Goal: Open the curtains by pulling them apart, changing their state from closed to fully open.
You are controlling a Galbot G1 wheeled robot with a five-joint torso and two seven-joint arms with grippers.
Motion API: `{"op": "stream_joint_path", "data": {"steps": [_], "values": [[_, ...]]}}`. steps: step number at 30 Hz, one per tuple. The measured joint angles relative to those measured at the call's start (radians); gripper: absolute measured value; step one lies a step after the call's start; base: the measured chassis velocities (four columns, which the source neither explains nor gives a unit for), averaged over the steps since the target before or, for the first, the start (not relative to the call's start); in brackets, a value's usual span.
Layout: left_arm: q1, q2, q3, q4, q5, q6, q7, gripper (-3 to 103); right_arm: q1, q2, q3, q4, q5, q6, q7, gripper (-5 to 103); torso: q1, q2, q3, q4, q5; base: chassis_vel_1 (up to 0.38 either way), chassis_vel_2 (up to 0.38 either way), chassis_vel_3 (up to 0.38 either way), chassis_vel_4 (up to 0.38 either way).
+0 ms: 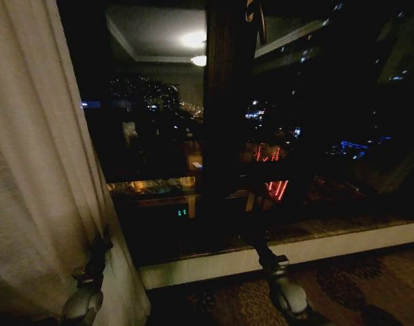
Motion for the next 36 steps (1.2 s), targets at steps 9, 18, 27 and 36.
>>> {"op": "stream_joint_path", "data": {"steps": [9, 18, 27, 36], "values": [[-0.009, 0.006, -0.003, 0.023, 0.0, -0.01, 0.001, 0, 0.0, 0.0, 0.0, 0.0, 0.0, 0.0, 0.0, 100, 0.0, 0.0, 0.0, -0.0001, 0.0003, 0.205, 0.198, -0.19, -0.21], [-0.01, 0.011, -0.012, 0.037, -0.001, -0.017, 0.001, 0, 0.0, 0.0, 0.0, 0.0, 0.0, 0.0, 0.0, 100, 0.0, 0.0, 0.0, 0.0005, -0.0006, 0.183, 0.222, -0.188, -0.221], [-0.014, 0.009, -0.009, 0.04, -0.002, -0.011, 0.0, 0, 0.0, 0.0, 0.0, 0.0, 0.0, 0.0, 0.0, 100, 0.0, 0.0, 0.0, -0.0001, 0.0, -0.016, -0.029, 0.013, 0.028], [-0.008, 0.008, -0.016, 0.034, -0.001, -0.011, -0.001, 0, 0.0, 0.0, 0.0, 0.0, 0.0, 0.0, 0.0, 100, 0.0, 0.0, 0.0, 0.0002, -0.0001, 0.036, 0.039, -0.028, -0.038]]}}
